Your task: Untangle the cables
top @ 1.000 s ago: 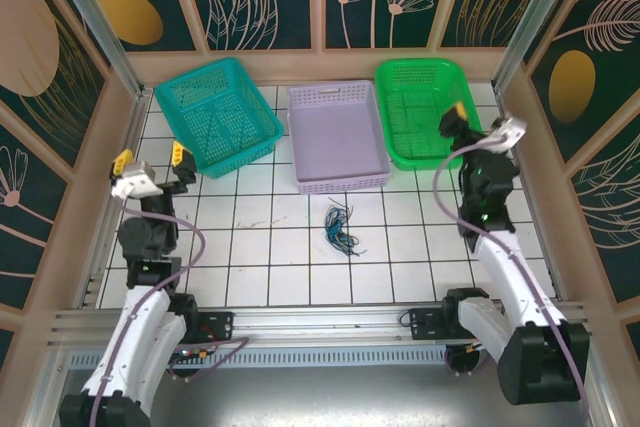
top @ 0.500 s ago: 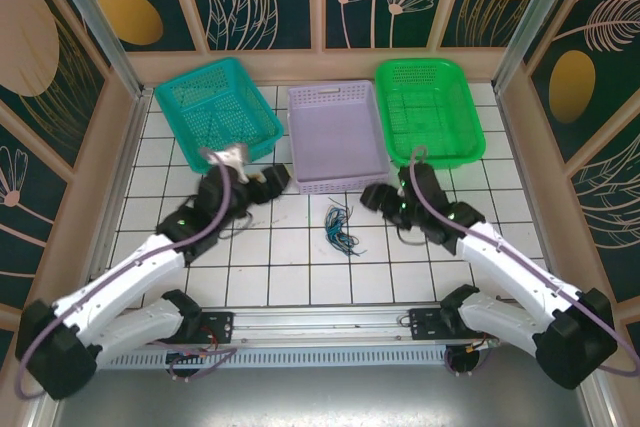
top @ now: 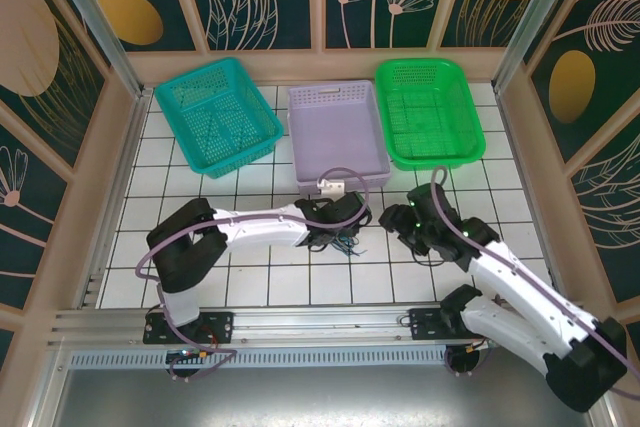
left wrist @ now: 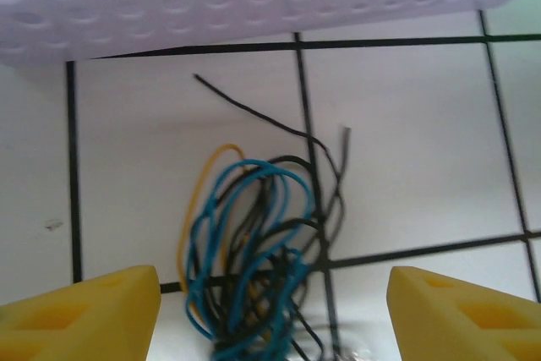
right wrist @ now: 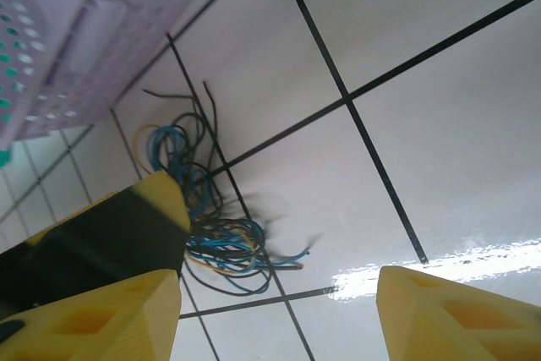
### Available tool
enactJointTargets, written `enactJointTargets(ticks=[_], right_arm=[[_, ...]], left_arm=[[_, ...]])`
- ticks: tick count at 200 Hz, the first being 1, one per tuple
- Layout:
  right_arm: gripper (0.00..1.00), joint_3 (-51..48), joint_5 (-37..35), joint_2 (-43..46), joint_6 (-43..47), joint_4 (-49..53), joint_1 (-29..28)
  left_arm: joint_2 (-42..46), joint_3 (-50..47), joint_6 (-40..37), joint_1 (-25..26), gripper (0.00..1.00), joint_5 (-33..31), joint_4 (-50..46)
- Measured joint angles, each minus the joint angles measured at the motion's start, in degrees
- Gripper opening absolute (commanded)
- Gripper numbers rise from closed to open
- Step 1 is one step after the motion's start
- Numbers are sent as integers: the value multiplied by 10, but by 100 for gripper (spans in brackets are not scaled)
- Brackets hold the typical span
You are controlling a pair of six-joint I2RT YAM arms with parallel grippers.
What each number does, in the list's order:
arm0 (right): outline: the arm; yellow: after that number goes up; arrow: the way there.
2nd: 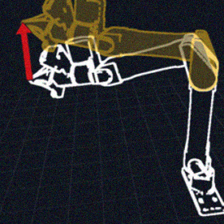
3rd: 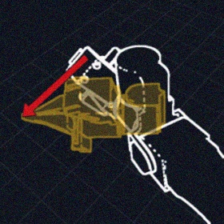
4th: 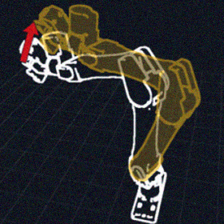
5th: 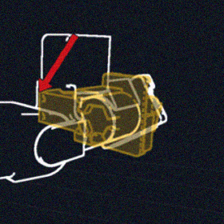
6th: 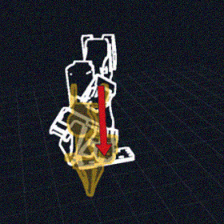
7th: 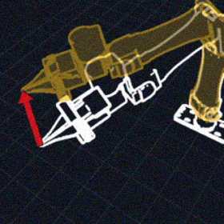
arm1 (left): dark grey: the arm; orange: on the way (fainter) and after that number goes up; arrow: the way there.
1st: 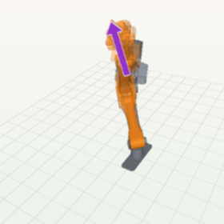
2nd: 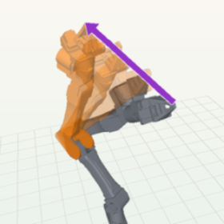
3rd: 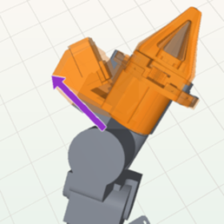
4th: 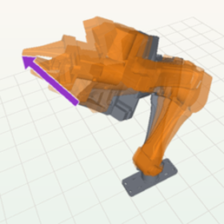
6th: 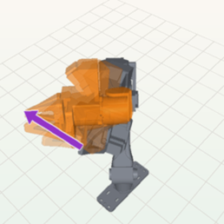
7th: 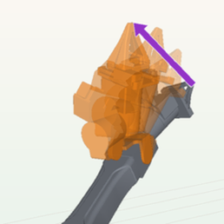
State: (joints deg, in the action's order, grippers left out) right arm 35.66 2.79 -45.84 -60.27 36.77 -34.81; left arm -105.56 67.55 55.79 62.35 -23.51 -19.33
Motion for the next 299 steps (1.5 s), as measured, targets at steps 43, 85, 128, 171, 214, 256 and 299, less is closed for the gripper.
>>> enactJointTargets(ticks=[43,85,128,171,214,256,299], right_arm=[[64,-2,0,43,-7,9,0],[64,-20,5,40,-16,9,0],[64,-51,38,40,-24,-16,1],[65,-120,110,40,-65,-77,3],[65,-151,189,40,-154,-196,3],[54,-174,217,23,-250,-306,3],[36,-172,219,-5,-277,-349,3]], left_arm=[[-28,0,-9,-21,74,23,24],[-68,9,-15,-24,41,33,13],[-50,-25,-8,-28,1,28,38],[2,-86,5,-24,0,62,97],[110,-137,24,-23,0,83,165],[130,-146,45,-23,0,96,228],[133,-159,74,-21,0,98,257]])
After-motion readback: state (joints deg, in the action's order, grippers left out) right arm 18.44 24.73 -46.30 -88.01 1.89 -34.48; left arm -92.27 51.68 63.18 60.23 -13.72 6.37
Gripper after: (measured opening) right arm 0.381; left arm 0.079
